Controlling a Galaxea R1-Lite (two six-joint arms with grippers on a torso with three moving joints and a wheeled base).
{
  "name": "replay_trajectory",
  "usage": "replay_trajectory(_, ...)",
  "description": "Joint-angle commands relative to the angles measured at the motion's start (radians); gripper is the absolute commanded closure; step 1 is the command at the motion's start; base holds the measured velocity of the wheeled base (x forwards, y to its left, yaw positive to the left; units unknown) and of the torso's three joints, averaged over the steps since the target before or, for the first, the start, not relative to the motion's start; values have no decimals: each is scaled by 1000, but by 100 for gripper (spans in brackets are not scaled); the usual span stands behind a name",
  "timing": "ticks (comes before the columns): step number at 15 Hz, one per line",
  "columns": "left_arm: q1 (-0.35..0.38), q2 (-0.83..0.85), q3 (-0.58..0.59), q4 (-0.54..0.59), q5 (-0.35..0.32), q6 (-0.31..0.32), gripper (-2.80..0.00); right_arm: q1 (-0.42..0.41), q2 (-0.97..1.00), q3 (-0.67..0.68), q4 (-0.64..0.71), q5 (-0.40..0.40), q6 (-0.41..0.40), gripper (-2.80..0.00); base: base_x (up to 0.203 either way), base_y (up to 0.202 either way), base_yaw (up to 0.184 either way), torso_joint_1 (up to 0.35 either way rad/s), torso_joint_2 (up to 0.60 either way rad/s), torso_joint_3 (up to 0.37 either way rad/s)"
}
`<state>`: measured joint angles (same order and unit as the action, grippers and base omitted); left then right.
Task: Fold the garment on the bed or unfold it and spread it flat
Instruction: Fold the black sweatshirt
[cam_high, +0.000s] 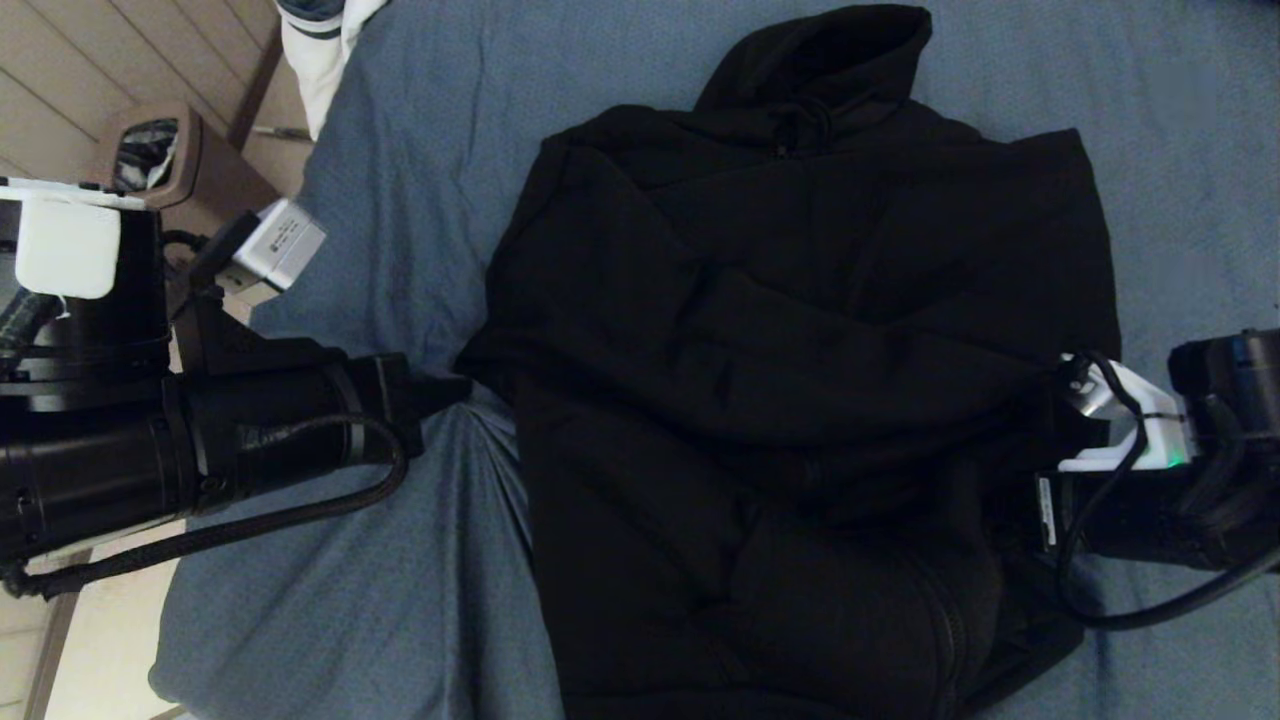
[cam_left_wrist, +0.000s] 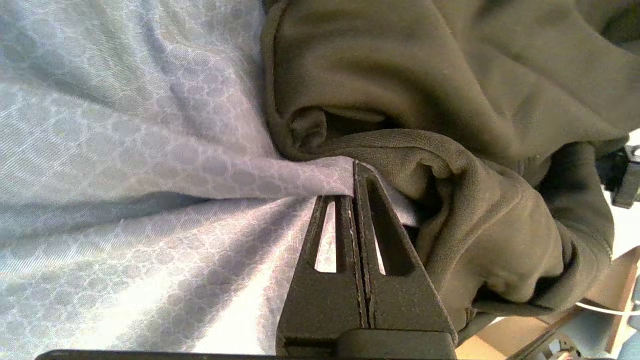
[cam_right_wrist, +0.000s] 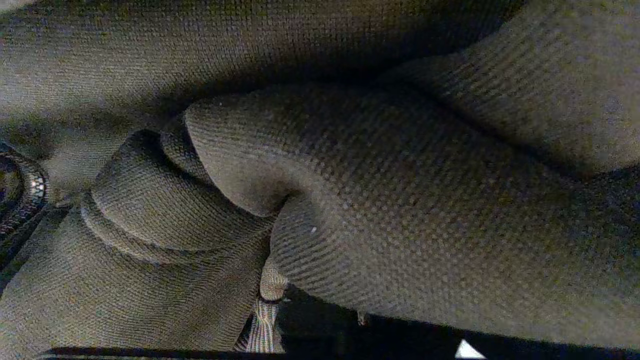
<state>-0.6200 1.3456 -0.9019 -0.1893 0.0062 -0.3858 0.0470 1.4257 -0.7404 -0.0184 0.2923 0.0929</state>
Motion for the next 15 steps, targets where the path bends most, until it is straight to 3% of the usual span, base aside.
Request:
replay_trajectory(1, 0, -14, 3, -7, 1, -2, 0, 1, -2, 1, 2, 2, 1, 0, 0, 0, 0, 0, 0, 0)
replay_trajectory(2, 0, -10, 6, -8, 4, -1, 0, 1, -2, 1, 2, 2, 1, 0, 0, 0, 0, 0, 0, 0)
replay_trajectory(3, 0, -8, 6, -10, 6, -1, -280, 1, -3, 1, 2, 2, 1, 0, 0, 0, 0, 0, 0, 0)
replay_trajectory(11, 0, -96, -21, 1, 6, 1, -280, -1, 6, -15, 0, 5, 1, 0, 0, 0, 0, 0, 0, 0)
replay_trajectory(15, 2, -133, -94, 111, 8, 2, -280, -5, 20, -107, 3, 4, 9, 0, 0, 0, 0, 0, 0, 0)
